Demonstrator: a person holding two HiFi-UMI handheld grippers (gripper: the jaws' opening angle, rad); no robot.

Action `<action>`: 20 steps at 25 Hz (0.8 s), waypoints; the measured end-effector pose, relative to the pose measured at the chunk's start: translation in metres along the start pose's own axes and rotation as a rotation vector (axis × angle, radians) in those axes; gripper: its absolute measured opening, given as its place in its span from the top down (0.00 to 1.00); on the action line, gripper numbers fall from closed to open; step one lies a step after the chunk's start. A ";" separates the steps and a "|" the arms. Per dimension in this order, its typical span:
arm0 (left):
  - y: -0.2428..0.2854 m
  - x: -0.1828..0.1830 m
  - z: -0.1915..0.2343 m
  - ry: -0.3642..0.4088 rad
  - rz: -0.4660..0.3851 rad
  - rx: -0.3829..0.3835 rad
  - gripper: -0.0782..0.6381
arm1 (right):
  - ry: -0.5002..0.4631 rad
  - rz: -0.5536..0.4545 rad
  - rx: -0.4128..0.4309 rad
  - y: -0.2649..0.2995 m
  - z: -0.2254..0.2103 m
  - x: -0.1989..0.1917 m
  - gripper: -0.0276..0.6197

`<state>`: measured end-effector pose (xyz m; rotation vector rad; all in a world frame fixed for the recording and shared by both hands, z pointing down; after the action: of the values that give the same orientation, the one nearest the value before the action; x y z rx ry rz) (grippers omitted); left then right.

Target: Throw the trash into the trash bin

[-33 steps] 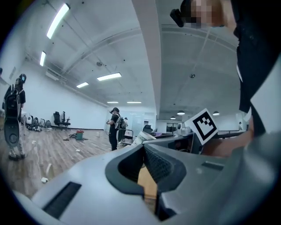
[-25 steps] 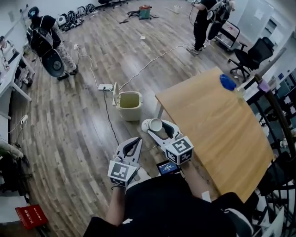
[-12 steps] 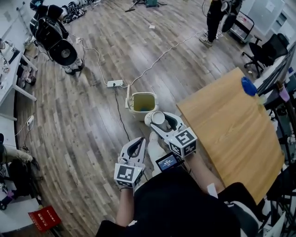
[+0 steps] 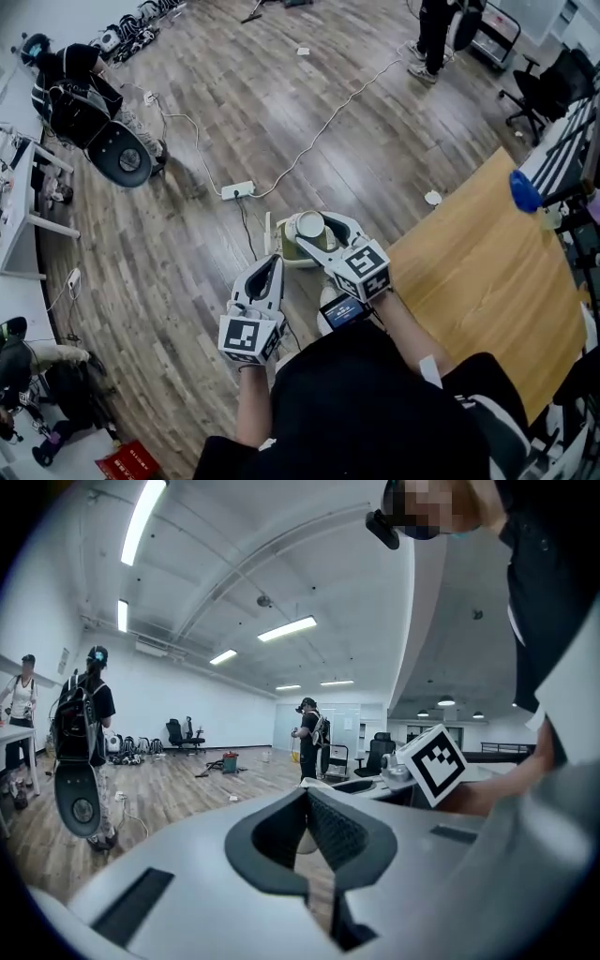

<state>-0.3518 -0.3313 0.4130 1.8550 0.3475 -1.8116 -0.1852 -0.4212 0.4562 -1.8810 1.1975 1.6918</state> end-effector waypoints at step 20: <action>0.161 -0.101 0.116 0.001 0.330 -0.227 0.88 | 0.222 0.202 -0.158 0.132 -0.128 -0.093 0.56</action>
<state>-0.3736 -0.5088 0.5456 1.6455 0.2211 -1.4844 -0.1971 -0.5587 0.6094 -2.1532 1.4189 1.7611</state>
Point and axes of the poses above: the fingertips, and each gripper's own axes: y forward along the fingers, z to its left, x out of its top, the point moved 9 cm from there along -y, backward along the fingers, and after that the axes turned 3 degrees about y, right-handed, at the moved point
